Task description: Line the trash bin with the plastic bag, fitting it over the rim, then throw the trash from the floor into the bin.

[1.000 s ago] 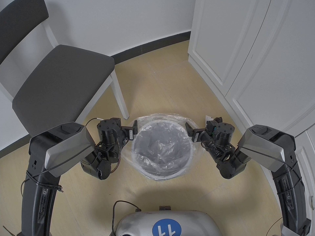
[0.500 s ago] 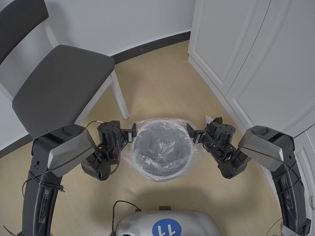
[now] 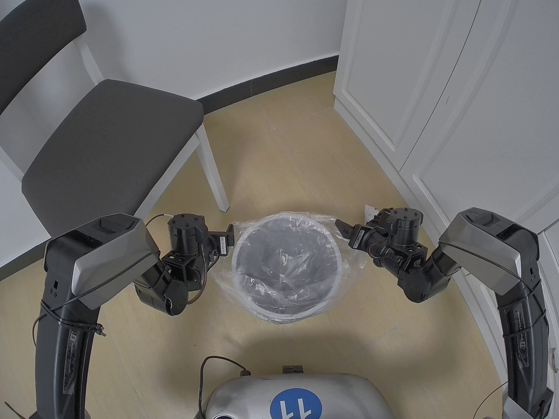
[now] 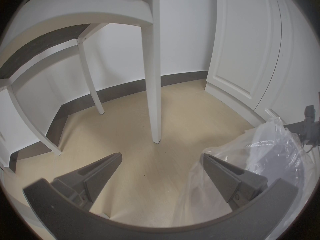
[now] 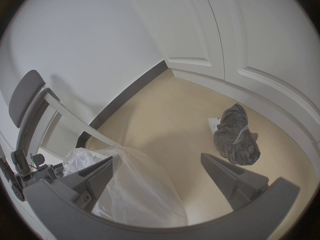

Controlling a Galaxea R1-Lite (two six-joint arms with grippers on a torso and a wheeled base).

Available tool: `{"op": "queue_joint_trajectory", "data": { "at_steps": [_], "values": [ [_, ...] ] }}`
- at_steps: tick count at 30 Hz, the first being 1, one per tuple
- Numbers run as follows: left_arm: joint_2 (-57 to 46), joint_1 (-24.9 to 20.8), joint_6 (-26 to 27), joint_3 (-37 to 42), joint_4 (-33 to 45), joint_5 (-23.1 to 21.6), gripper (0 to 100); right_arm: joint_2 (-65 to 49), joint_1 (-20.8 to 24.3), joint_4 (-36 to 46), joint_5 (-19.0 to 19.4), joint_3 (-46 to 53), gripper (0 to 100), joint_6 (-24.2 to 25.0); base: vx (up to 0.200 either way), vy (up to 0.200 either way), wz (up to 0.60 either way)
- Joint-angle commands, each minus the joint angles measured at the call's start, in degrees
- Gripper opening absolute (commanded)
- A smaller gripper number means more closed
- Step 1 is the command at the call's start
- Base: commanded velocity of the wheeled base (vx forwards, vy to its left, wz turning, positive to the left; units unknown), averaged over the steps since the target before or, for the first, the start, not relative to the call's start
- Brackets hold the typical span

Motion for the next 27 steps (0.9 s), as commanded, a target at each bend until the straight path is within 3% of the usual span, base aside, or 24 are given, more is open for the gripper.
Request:
{"op": "queue_joint_trajectory", "data": {
  "at_steps": [1,16,27],
  "values": [
    [-1.4,0.4,-0.2,0.4,1.1,0.0,100,-0.6,-0.8,0.7,0.9,-0.4,100,0.3,0.000,0.000,0.00],
    [0.8,1.8,-0.3,-2.3,4.3,0.1,100,4.4,0.0,3.4,2.6,-3.3,100,5.2,0.000,0.000,0.00],
    [1.5,2.3,-0.4,-3.5,4.7,0.1,100,3.2,0.0,2.9,2.5,-3.2,100,6.1,0.000,0.000,0.00]
  ]
}}
